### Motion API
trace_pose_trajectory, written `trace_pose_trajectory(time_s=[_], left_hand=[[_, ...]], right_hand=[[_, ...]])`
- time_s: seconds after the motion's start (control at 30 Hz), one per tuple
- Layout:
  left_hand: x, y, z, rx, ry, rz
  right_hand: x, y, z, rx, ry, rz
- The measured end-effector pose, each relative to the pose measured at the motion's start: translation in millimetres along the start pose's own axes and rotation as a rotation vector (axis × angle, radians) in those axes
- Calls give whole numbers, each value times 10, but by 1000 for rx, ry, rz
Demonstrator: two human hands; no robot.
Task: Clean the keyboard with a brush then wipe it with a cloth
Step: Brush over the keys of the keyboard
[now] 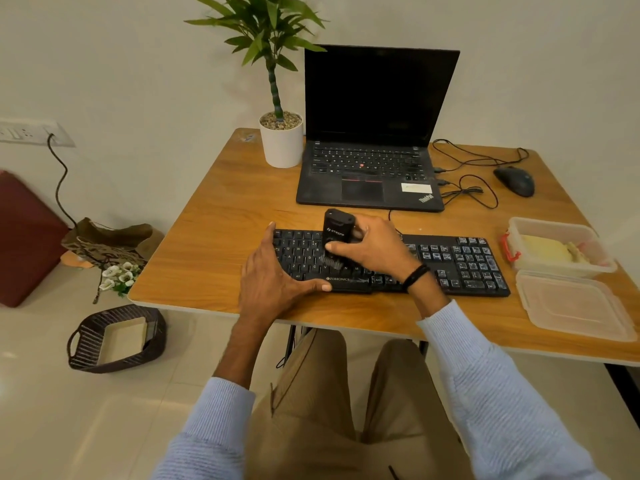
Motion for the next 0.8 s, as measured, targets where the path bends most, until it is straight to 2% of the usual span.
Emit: trace_pose_trajectory(time_s=[0.1,0.23,0.37,0.5,0.57,0.63,0.67,0.7,0.8], left_hand=[[-8,-9,4,-5,2,-6],[13,-8,4,0,-3,-7],[5,-3,7,-1,5,-11],[19,3,9,-1,-2,-11],[20,1,11,-3,3,-5],[15,-9,9,-8,18,0],[11,-13,12,-9,21,-1],[10,-13,10,-10,21,-4],[13,-8,2,-10,18,2]], right_hand=[[-15,-3,-58,-201,-35,16],[-11,-12,10,-25,-35,-26],[-68,23,-104,-231,-50,29],[-80,21,6,73,70,13],[-97,48,-28,-28,25,16],[-105,77,-117,-270,-47,26],[-115,80,-146,-338,-43,23],[-129,94,-146,-341,-1,17],[-142,146,-12,-97,118,39]])
Point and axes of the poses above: each hand's wrist, its own y-axis towards the middle knuckle, its own z-axis out of the palm, x = y × z, the point moved 3 cm from there along y, towards the middle knuckle, and after that the axes turned 4 degrees about x, right-handed, at the moved point
